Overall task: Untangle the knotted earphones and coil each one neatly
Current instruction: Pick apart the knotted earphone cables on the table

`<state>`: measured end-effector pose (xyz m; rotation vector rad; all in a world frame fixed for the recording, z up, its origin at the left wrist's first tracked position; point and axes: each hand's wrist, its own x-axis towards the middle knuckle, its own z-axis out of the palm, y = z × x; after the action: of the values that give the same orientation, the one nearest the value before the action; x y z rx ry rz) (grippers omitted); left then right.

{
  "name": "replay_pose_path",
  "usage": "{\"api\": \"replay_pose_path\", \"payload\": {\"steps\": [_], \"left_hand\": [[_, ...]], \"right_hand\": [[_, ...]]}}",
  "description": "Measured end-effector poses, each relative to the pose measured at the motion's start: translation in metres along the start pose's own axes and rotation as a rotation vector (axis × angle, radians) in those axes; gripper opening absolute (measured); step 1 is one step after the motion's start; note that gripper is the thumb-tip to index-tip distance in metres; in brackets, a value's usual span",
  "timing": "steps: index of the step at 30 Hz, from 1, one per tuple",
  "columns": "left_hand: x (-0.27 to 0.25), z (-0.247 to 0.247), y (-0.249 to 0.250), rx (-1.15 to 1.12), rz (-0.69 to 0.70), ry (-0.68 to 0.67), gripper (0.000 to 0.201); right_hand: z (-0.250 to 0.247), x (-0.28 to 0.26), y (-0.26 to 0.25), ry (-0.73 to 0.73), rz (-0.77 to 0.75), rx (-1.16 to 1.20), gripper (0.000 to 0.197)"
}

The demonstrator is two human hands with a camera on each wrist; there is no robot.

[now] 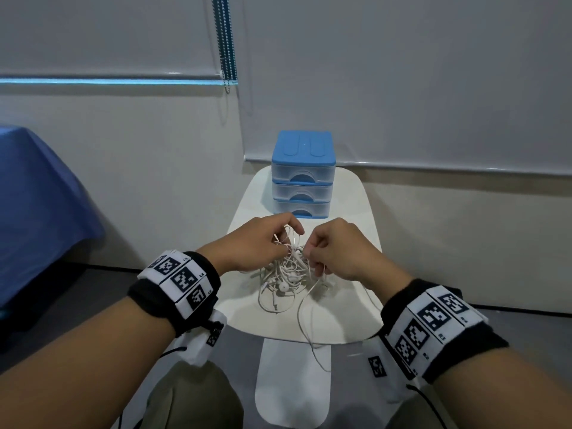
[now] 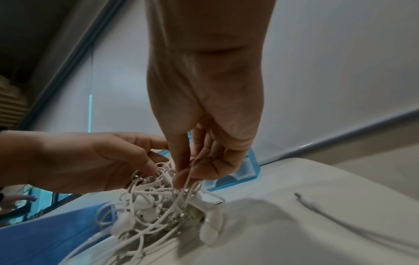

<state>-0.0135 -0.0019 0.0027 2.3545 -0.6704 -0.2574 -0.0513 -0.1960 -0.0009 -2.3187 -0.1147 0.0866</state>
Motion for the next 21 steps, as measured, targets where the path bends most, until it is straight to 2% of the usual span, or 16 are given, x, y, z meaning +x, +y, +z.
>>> {"api": "replay_pose_path", "payload": {"steps": [4, 6, 10, 13, 15, 19, 21], "left_hand": [[-0.001, 0.004, 0.001, -0.058, -0.037, -0.014, 0.026], [-0.004, 0.007, 0.005, -0.131, -0.053, 0.018, 0.017], [-0.009, 0.012, 0.009, -0.243, -0.121, 0.116, 0.015], [-0.014, 0.017, 0.008, -0.228, -0.132, 0.165, 0.019], [-0.019, 0.02, 0.006, -0.232, -0.108, 0.151, 0.018], [-0.024, 0.027, 0.003, -0.064, -0.041, 0.099, 0.009], [-0.025, 0.024, 0.003, 0.023, -0.04, 0.112, 0.014]], "right_hand": [[0.008, 0.001, 0.015, -0.029, 0.093, 0.166, 0.01], [0.013, -0.001, 0.023, -0.069, 0.154, 0.315, 0.006], [0.013, -0.007, 0.033, -0.122, 0.167, 0.466, 0.007], [0.011, -0.01, 0.036, -0.107, 0.168, 0.491, 0.008], [0.012, -0.009, 0.04, -0.1, 0.183, 0.496, 0.012], [0.015, -0.005, 0.041, -0.107, 0.209, 0.526, 0.014], [0.017, -0.004, 0.04, -0.109, 0.208, 0.527, 0.014]]}}
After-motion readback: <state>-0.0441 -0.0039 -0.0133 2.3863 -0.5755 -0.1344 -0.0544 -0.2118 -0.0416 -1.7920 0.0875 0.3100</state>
